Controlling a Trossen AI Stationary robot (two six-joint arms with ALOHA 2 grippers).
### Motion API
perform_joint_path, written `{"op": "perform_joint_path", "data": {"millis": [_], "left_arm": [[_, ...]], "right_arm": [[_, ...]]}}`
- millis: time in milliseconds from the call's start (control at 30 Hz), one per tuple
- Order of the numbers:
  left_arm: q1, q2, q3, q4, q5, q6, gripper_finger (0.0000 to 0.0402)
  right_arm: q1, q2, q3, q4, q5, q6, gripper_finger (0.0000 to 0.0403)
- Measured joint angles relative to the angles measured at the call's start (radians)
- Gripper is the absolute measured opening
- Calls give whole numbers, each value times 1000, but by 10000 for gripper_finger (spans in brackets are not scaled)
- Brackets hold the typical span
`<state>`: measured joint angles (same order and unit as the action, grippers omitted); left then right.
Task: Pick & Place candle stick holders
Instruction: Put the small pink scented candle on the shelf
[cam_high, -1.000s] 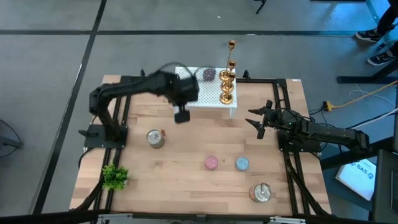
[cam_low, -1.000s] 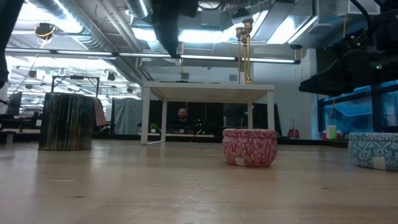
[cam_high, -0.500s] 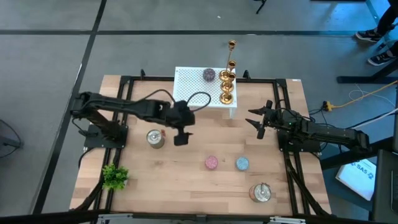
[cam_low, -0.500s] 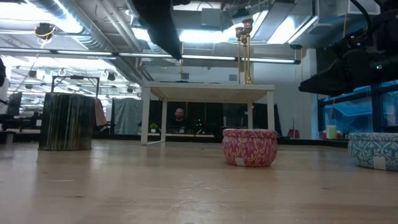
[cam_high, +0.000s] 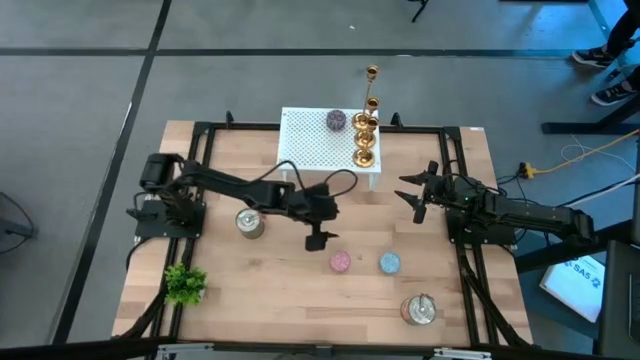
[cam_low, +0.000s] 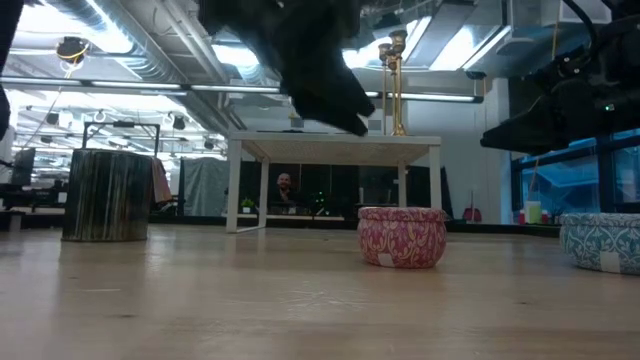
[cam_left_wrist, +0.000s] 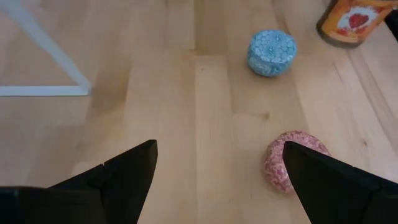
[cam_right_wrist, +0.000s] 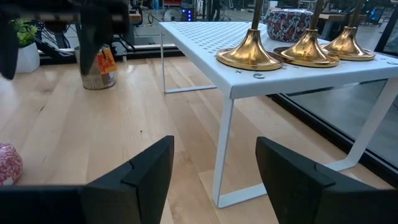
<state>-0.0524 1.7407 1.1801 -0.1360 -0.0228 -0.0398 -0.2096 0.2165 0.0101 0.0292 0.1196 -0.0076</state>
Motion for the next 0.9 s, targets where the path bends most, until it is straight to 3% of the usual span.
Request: {"op": "perform_joint_path", "data": {"millis": [100,267,400,633,900], "left_arm": [[9,28,0,24,7,-24,346],[39,41,0,107,168,-16,367],[52,39,0,174,185,-5,396],[42,38,0,192,152,63,400],[-27,38,0,186,149,259,400]], "right_arm": [[0,0,0,0,0,0,232],[0,0,0,0,0,0,232],[0,0,0,0,0,0,232],[0,0,0,0,0,0,232],[0,0,0,0,0,0,232]]}}
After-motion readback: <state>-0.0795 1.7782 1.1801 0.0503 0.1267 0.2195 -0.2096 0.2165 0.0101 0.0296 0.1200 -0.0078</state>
